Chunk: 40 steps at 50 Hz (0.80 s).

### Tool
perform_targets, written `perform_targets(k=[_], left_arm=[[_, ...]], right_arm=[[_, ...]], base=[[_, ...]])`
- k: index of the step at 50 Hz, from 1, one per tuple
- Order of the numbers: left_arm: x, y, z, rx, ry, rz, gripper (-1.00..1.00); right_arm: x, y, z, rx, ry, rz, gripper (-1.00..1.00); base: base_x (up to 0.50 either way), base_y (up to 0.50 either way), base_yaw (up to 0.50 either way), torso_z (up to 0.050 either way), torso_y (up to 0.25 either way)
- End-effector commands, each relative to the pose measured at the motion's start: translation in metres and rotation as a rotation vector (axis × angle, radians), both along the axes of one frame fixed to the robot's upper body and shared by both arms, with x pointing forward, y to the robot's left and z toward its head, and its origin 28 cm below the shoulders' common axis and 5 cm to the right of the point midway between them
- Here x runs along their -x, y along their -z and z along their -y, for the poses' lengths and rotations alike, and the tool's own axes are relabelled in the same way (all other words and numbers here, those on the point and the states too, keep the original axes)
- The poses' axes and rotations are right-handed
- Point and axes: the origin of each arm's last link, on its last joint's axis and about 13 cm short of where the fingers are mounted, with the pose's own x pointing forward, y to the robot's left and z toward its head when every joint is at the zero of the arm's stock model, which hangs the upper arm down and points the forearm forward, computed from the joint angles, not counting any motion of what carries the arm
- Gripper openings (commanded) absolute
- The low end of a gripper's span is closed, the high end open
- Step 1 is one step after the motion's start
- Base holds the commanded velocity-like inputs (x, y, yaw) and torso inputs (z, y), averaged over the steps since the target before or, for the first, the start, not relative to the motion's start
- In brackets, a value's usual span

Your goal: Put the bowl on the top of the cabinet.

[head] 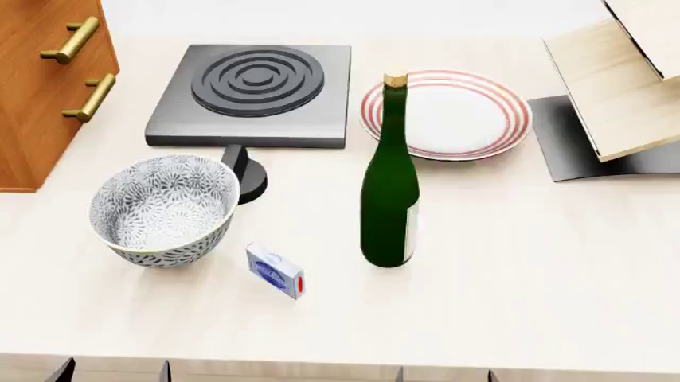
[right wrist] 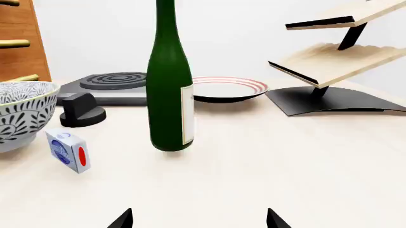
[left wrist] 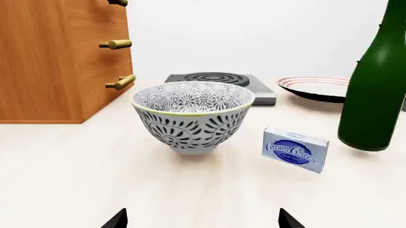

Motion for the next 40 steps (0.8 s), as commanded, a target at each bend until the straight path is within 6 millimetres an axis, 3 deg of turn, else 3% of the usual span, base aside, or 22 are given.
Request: perform_targets(k=[1,17,29,40], left_arm=[[0.001,-0.003,0.0,0.0,0.0,0.0,1.0],[-0.001,-0.005,-0.001,-0.007,0.002,0.005,1.0],[-0.008,-0.065,0.003,-0.073,0.017,0.12,1.0],[-0.008,-0.081,0.004,-0.077,0.014,0.152,1.0]], right_arm=[[0.001,-0.003,0.0,0.0,0.0,0.0,1.0],[-0.001,-0.013,0.001,-0.023,-0.003,0.001,1.0],[-0.006,-0.085,0.004,0.069,-0.01,0.192,1.0],[-0.006,-0.1,0.004,0.095,-0.02,0.238,1.0]], base=[[0.0,0.0,0.0,0.0,0.0],[0.0,0.0,0.0,0.0,0.0],[0.0,0.0,0.0,0.0,0.0],[0.0,0.0,0.0,0.0,0.0]])
